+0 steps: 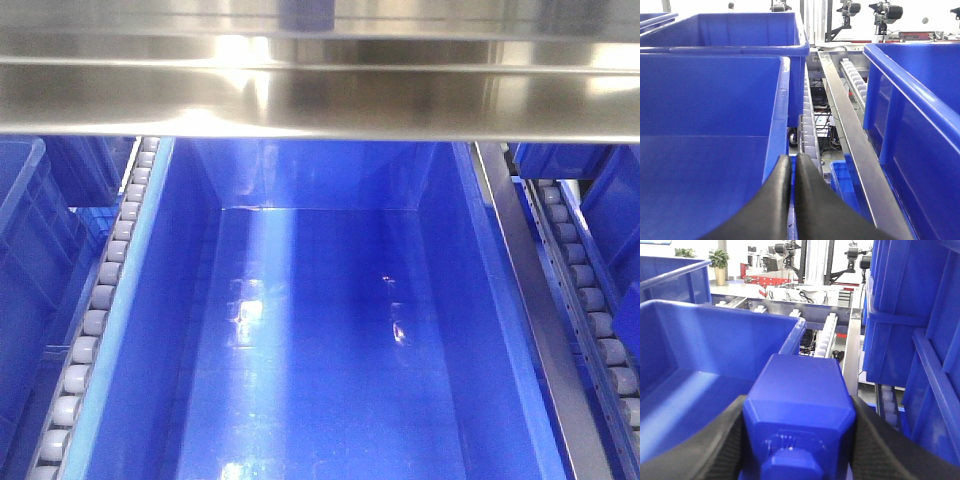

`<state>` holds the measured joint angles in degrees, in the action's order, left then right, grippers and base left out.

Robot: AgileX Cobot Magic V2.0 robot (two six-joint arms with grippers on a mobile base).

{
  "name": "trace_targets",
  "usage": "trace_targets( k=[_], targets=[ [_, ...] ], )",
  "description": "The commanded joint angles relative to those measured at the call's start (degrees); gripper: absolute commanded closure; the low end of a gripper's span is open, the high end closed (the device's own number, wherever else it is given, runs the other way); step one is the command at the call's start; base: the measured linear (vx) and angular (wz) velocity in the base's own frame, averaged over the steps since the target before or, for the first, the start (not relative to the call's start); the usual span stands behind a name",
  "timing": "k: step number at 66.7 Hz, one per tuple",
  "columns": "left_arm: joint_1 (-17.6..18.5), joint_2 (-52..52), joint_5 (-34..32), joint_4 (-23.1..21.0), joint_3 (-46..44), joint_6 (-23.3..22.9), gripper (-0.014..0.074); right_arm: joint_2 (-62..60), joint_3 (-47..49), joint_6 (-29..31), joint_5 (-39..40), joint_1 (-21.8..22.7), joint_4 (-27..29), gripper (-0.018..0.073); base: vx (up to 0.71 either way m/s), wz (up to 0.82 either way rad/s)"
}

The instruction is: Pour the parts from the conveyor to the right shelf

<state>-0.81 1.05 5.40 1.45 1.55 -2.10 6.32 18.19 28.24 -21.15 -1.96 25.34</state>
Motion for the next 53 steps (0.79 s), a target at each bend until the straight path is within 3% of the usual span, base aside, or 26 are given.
trace_targets(
  k=[1, 13, 21, 32, 53],
  targets=[
    [-0.1, 0.4, -4.1, -0.4, -1.5, -0.4, 0.0603, 4.8, 5.8, 0.9, 1.4, 0.4, 0.9, 0.0564, 0.00, 0.00],
    [-0.1, 0.4, -4.1, -0.4, -1.5, -0.4, 0.0603, 16.2, 14.8, 3.0, -8.4, 0.4, 2.1, 0.0564, 0.00, 0.00],
    [-0.1, 0.4, -4.1, -0.4, -1.5, -0.4, 0.0603, 23.3, 19.3, 8.7, -10.9, 0.1, 6.8, 0.0564, 0.00, 0.00],
    [-0.1, 0.4, -4.1, -0.4, -1.5, -0.4, 0.0603, 31.5, 24.6, 16.3, -13.3, -3.6, 14.5, 0.0563, 0.00, 0.00],
    [-0.1, 0.4, -4.1, -0.4, -1.5, -0.4, 0.0603, 41.0, 25.9, 16.6, -8.0, -13.0, 14.1, 0.0561, 0.00, 0.00]
  ],
)
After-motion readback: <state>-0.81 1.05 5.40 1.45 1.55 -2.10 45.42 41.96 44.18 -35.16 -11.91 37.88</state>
